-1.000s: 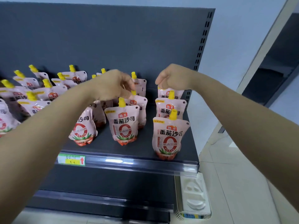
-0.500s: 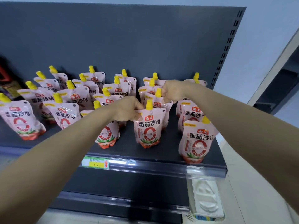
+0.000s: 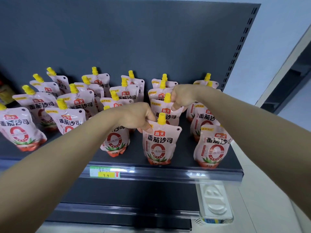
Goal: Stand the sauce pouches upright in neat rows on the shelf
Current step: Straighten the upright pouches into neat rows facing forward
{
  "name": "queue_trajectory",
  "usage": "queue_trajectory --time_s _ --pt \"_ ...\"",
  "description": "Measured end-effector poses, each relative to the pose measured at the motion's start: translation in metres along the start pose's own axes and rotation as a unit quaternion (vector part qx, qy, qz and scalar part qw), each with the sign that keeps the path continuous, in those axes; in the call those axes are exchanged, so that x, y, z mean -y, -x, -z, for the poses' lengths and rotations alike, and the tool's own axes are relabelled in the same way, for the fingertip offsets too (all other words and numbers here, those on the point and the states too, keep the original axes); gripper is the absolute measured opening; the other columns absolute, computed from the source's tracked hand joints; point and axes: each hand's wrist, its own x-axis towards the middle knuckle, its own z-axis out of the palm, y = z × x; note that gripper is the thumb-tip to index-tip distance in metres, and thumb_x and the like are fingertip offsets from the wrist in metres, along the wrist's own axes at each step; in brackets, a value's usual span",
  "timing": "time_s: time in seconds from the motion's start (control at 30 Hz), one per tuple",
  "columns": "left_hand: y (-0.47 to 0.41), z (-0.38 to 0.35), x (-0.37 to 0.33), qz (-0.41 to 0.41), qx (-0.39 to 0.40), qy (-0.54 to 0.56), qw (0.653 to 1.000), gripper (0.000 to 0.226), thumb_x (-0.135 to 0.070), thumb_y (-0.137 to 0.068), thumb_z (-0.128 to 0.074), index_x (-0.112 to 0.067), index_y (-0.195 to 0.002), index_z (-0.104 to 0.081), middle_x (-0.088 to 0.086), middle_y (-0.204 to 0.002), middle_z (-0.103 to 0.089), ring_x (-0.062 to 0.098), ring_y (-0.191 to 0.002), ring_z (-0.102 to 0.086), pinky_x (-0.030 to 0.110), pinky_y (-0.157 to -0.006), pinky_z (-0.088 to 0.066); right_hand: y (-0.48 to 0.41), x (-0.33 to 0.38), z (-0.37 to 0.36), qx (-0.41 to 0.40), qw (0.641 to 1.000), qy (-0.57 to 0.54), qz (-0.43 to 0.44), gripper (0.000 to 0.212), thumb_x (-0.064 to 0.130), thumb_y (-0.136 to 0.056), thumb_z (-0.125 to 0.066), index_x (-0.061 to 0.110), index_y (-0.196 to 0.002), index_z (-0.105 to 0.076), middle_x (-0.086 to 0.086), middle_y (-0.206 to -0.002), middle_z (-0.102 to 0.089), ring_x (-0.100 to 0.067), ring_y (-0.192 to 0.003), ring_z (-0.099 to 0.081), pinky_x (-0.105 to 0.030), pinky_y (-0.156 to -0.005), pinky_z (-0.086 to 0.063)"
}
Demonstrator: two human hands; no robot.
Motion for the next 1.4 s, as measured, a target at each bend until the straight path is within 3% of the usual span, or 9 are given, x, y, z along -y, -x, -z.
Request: queue_trajectory --time_s 0.2,0.6,0.7,0.77,0.9,0.97,1.1,1.23,1.4 --pt "0.000 -0.002 -0.001 -0.003 -0.002 0.013 1.000 0.019 -0.012 -0.082 -0.068 -0.016 -0.099 -0.073 -0.005 -0.093 -0.073 0.017 -0.086 -0.070 0.027 -0.079 -0.057 0.001 0.005 0.000 0.009 1.000 -0.026 0.009 0.019 0.025 -0.088 -0.065 0.008 -0.081 -0.060 0.000 -0.069 -0.049 -0.018 -0.072 -0.051 -0.022 -0.052 -0.034" --pt "0.008 -0.003 -0.001 -0.008 -0.002 0.007 1.000 0.022 -0.017 -0.082 -0.068 -0.013 -0.104 -0.071 0.004 -0.106 -0.072 0.021 -0.098 -0.067 0.043 -0.094 -0.051 0.004 0.012 0.001 0.031 0.998 -0.061 0.002 0.027 0.024 -0.085 -0.067 0.014 -0.064 -0.055 0.000 -0.068 -0.049 -0.016 -0.066 -0.051 -0.022 -0.052 -0.035" --pt "0.016 0.004 -0.003 -0.023 0.010 0.010 1.000 0.020 -0.027 -0.082 -0.067 -0.021 -0.100 -0.072 0.000 -0.104 -0.072 0.019 -0.099 -0.066 0.040 -0.093 -0.051 0.011 0.012 0.006 0.030 0.999 -0.037 0.017 0.020 0.024 -0.088 -0.063 0.005 -0.093 -0.068 -0.009 -0.093 -0.064 -0.018 -0.082 -0.055 -0.018 -0.058 -0.038" --pt "0.024 0.014 -0.004 -0.032 0.000 0.048 0.998 0.018 -0.032 -0.082 -0.067 -0.029 -0.099 -0.072 -0.010 -0.103 -0.072 0.006 -0.097 -0.065 0.027 -0.086 -0.051 0.017 0.009 0.012 0.048 0.996 -0.073 0.004 0.025 0.013 -0.088 -0.062 0.011 -0.112 -0.067 -0.007 -0.107 -0.066 -0.013 -0.081 -0.062 -0.015 -0.061 -0.043" --pt "0.021 0.037 -0.003 -0.042 -0.132 0.074 0.988 0.012 -0.020 -0.082 -0.067 -0.023 -0.093 -0.071 -0.007 -0.100 -0.072 0.005 -0.092 -0.065 0.019 -0.080 -0.048 0.024 0.000 0.027 0.079 0.988 -0.132 -0.023 0.045 -0.011 -0.085 -0.052 0.012 -0.123 -0.062 -0.005 -0.113 -0.066 -0.016 -0.094 -0.067 -0.023 -0.080 -0.054" --pt "0.008 0.041 -0.003 -0.042 -0.184 0.008 0.982 0.013 -0.015 -0.082 -0.068 -0.020 -0.094 -0.067 -0.002 -0.095 -0.069 0.011 -0.088 -0.064 0.017 -0.072 -0.046 0.025 -0.002 0.031 0.042 0.987 -0.150 -0.041 0.043 -0.012 -0.086 -0.047 0.007 -0.122 -0.062 -0.007 -0.114 -0.067 -0.020 -0.099 -0.067 -0.028 -0.086 -0.054" --pt "-0.020 0.038 -0.001 -0.019 -0.154 -0.063 0.986 0.032 -0.020 -0.079 -0.071 -0.014 -0.109 -0.062 -0.001 -0.097 -0.059 0.016 -0.089 -0.056 0.017 -0.067 -0.042 0.023 -0.004 0.031 -0.078 0.990 -0.109 -0.051 0.032 -0.001 -0.088 -0.057 0.003 -0.117 -0.066 -0.010 -0.115 -0.070 -0.025 -0.107 -0.066 -0.033 -0.093 -0.050" --pt "-0.039 0.029 0.002 -0.049 -0.142 -0.106 0.983 0.007 -0.016 -0.081 -0.069 -0.013 -0.087 -0.068 -0.001 -0.081 -0.061 0.017 -0.078 -0.056 0.023 -0.063 -0.039 0.019 -0.005 0.028 -0.131 0.987 -0.067 -0.060 0.030 0.004 -0.090 -0.055 0.005 -0.117 -0.067 -0.012 -0.119 -0.067 -0.028 -0.112 -0.060 -0.040 -0.101 -0.046" --pt "-0.046 0.030 0.007 -0.073 -0.135 -0.102 0.983 0.008 -0.014 -0.082 -0.067 -0.008 -0.084 -0.071 0.003 -0.080 -0.064 0.014 -0.070 -0.054 0.016 -0.058 -0.038 0.008 -0.005 0.028 -0.153 0.983 -0.063 -0.083 0.028 0.007 -0.092 -0.052 0.000 -0.115 -0.067 -0.017 -0.121 -0.065 -0.033 -0.113 -0.058 -0.040 -0.099 -0.047"
